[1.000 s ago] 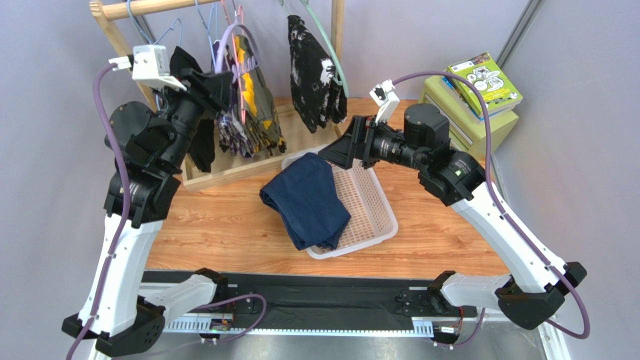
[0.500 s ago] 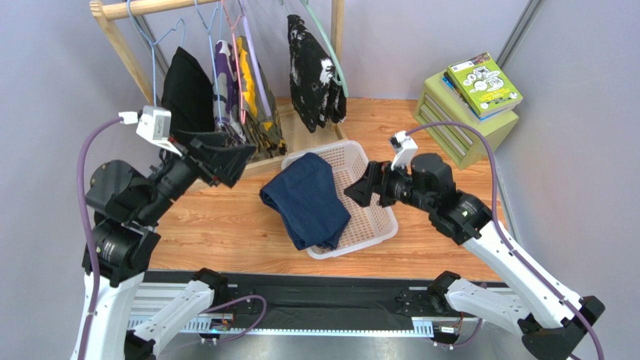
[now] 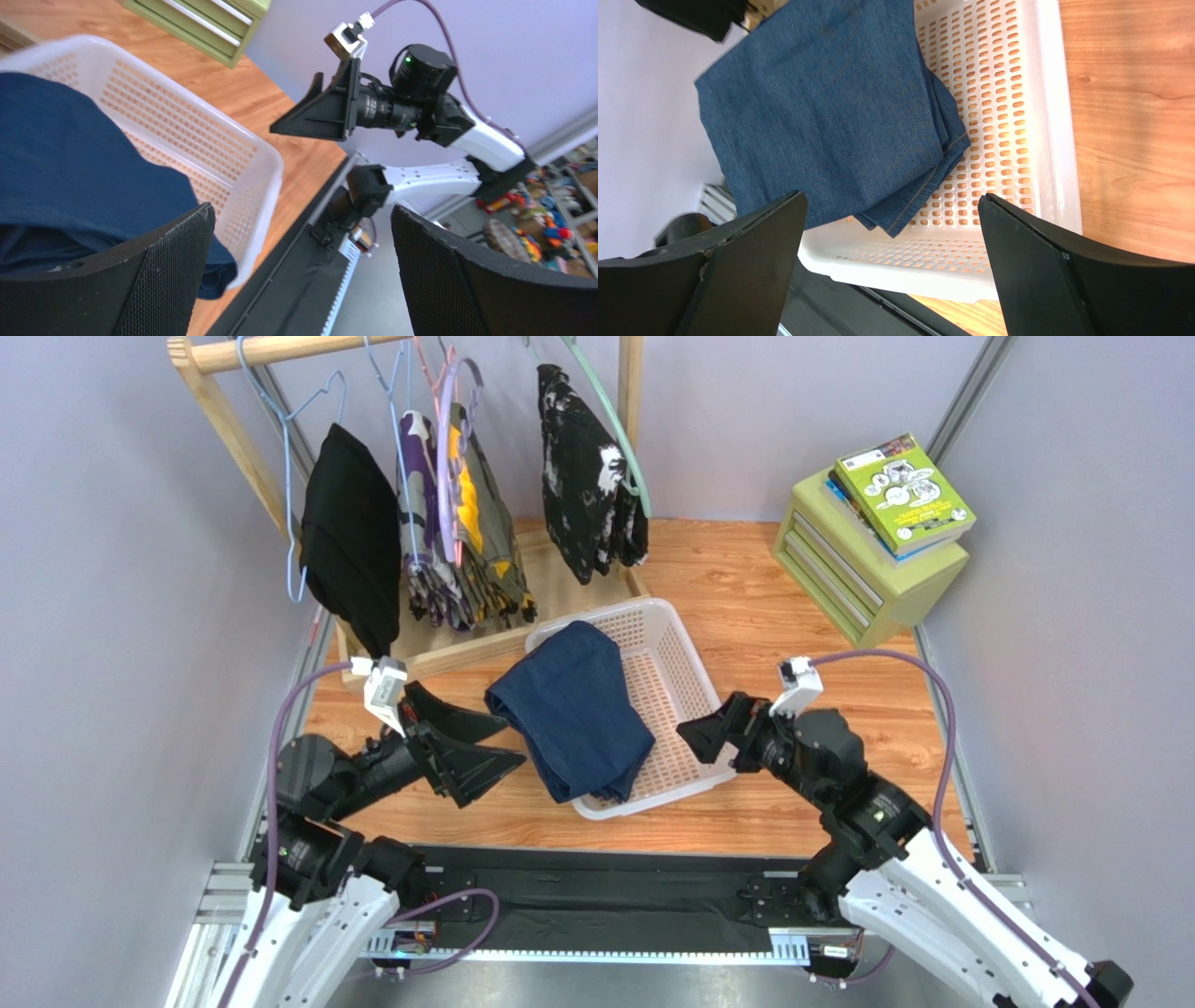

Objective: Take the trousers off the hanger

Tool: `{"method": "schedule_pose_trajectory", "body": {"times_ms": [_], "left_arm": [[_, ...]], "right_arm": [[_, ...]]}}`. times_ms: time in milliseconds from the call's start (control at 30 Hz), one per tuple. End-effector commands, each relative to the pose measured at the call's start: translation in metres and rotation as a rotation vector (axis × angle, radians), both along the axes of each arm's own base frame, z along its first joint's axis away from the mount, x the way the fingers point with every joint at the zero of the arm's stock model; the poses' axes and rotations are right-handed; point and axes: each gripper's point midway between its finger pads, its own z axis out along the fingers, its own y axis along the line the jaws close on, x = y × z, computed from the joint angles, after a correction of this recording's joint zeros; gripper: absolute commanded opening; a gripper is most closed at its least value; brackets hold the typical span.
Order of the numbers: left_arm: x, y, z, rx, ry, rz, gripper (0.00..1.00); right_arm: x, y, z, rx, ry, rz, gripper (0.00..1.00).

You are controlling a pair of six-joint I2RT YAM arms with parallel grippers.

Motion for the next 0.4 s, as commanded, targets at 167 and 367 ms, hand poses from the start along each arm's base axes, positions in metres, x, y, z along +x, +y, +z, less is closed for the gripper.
{"method": "schedule_pose_trajectory", "body": {"times_ms": [167, 367], "left_arm": [[-0.043, -0.002, 0.002, -0.245, -0.066, -0.159, 1.0], [-0.055, 0.002, -0.019, -0.372, -0.087, -0.198, 1.0]], "right_arm": [[-0.006, -0.019, 0.008, 0.239, -0.108, -0.113, 1.0], [-0.016, -0.031, -0.005, 0.292, -0.09, -0.156, 1.0]]}}
